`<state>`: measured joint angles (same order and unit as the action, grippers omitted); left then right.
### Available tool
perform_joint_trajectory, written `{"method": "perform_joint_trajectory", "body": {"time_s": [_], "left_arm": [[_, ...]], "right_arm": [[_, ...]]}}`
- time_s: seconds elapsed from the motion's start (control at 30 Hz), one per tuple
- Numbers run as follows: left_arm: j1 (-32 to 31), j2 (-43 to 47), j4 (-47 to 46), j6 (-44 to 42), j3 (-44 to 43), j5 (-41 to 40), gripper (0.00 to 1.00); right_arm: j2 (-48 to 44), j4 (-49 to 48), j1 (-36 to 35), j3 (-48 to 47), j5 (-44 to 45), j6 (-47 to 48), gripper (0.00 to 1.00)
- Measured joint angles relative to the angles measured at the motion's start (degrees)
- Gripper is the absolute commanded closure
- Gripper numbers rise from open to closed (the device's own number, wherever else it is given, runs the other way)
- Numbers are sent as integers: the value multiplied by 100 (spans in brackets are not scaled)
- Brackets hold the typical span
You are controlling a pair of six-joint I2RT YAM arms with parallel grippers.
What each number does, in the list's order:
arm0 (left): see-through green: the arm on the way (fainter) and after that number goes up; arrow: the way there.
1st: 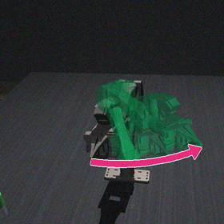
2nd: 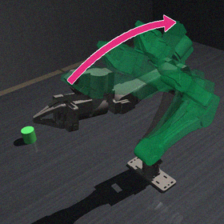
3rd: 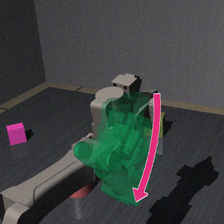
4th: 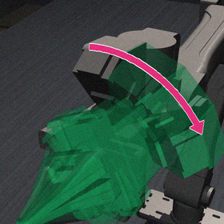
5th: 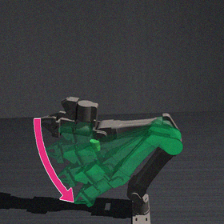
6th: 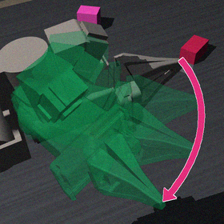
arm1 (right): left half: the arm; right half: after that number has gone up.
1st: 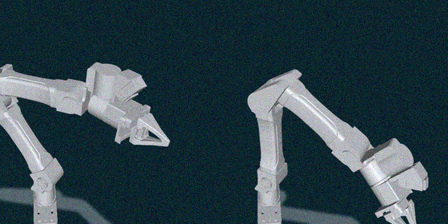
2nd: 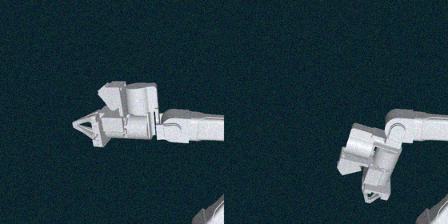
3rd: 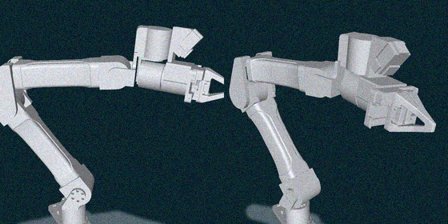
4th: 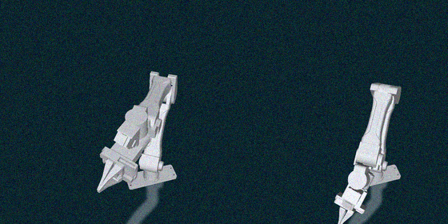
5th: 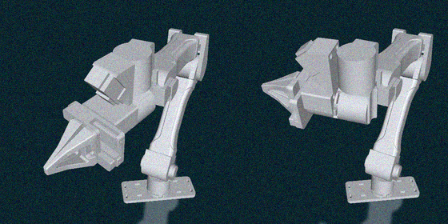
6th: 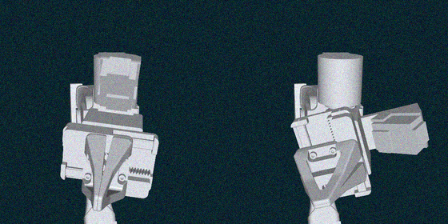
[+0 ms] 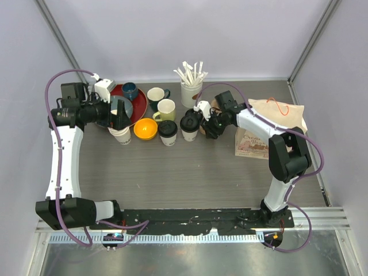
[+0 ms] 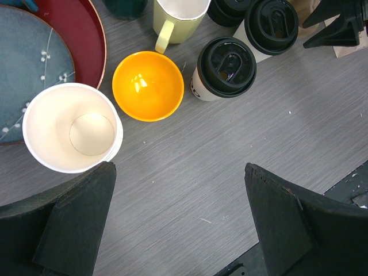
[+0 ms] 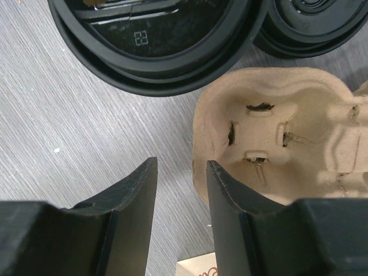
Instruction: Pack the takeout coffee
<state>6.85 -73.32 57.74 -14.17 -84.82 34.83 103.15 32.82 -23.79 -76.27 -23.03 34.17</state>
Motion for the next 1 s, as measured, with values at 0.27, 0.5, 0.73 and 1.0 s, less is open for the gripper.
{"method": "perform_joint_trajectory", "body": {"time_s": [0.27,0.5,0.73,1.0], "left_arm": [[0,0,0,-4,0,0,2],[0,0,4,-7,0,2,2],[0,0,35,-20,0,2,2],[0,0,35,-26,0,28,2]], "right_arm": [[151,0,-11,-197,138,24,57],[310,17,-11,-238,238,17,73],[341,79,-11,-387,254,-114,89],[361,179,-11,-505,284,-286,99]]}}
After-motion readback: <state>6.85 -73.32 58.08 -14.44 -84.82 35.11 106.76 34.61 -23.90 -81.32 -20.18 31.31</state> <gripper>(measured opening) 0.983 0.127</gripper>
